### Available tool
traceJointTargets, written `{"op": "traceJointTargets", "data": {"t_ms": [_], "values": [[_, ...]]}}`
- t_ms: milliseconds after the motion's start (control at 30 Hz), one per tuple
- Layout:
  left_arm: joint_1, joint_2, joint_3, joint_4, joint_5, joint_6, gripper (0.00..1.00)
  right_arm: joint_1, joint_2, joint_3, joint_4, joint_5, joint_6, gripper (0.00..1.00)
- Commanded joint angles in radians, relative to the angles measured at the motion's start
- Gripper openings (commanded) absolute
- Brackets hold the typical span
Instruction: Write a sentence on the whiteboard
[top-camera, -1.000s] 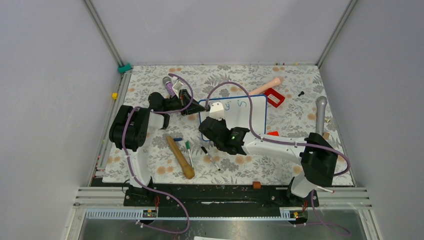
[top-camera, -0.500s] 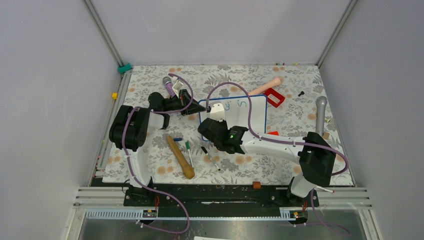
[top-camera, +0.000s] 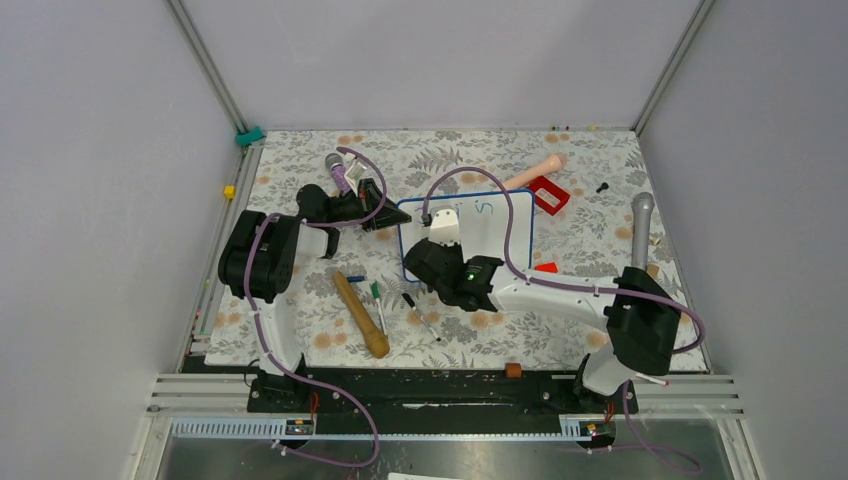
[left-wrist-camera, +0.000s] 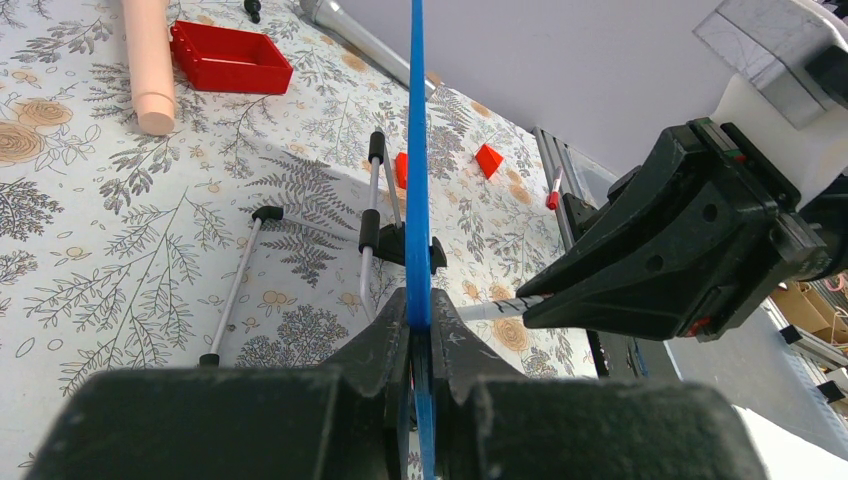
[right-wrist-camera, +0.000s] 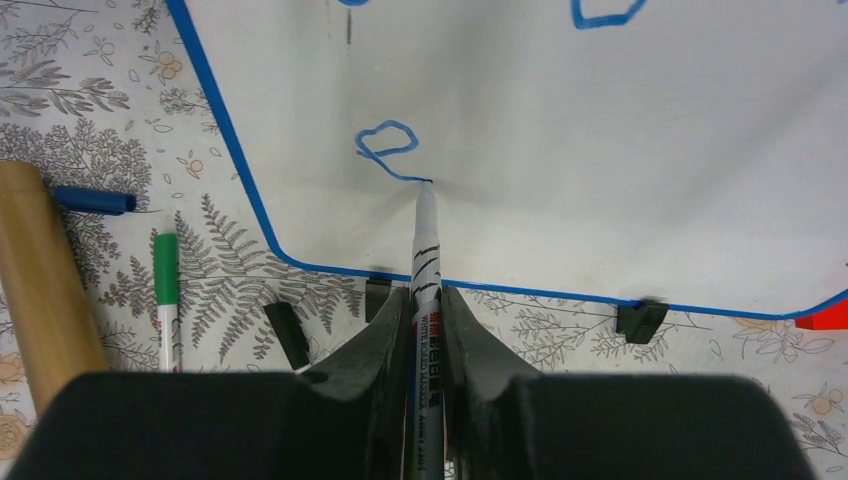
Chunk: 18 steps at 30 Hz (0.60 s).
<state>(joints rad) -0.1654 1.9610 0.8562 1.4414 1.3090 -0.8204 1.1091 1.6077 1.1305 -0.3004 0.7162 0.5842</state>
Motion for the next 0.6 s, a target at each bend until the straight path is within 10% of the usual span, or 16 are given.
{"op": "traceJointTargets", "data": {"t_ms": [0,567], "values": [[-0.012,0.033,-0.013,0.03,0.12,0.098,0.0,-0.012,-0.071,-0.044,0.076,0.064,0.017,0.0],[-0.013,0.035,-0.013,0.031,0.12,0.096,0.0,0.0,-0.264,-0.295,0.413,0.046,-0.059,0.0]]}}
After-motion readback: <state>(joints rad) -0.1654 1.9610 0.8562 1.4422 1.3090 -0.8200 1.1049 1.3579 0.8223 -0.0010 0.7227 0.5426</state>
